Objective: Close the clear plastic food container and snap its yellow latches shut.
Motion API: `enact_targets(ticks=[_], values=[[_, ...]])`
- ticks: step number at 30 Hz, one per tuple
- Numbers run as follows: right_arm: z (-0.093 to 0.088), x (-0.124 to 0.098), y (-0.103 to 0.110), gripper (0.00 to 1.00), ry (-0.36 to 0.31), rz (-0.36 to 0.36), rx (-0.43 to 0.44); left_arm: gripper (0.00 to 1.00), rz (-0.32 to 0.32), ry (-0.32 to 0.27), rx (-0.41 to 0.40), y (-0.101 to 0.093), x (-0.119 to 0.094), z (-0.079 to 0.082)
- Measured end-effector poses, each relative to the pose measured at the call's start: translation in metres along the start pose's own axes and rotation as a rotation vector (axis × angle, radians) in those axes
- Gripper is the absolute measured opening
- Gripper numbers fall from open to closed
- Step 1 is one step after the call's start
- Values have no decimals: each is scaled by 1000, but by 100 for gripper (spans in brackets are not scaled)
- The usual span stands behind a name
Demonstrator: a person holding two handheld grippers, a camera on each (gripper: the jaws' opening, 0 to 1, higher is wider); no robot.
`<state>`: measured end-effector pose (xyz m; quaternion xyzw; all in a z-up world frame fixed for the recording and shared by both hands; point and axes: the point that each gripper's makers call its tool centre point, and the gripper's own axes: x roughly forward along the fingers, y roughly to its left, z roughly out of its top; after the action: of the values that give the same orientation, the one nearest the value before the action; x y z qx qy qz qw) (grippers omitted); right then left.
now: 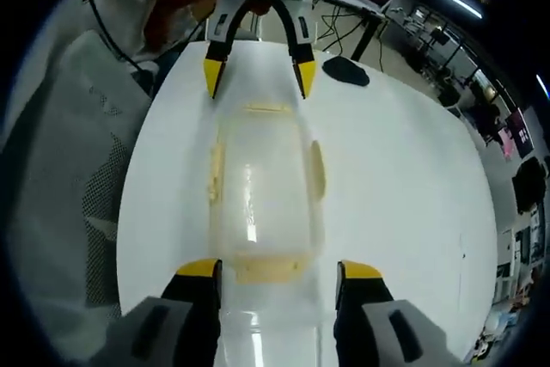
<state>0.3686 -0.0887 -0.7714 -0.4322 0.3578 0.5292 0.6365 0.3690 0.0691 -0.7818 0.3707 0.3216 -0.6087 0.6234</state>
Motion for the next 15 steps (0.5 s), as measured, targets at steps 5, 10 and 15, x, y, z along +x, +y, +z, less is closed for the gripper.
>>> enact_targets(ticks=[5, 10, 15], values=[[-2, 7, 1, 47, 13, 26, 13, 59, -13, 3, 17, 3, 4, -1], [-2, 10, 3, 44, 14, 64, 63, 57, -29, 2, 19, 3, 8, -2], [-7, 15, 2, 40, 40, 72, 34, 54, -43, 7, 12, 3, 10, -2]])
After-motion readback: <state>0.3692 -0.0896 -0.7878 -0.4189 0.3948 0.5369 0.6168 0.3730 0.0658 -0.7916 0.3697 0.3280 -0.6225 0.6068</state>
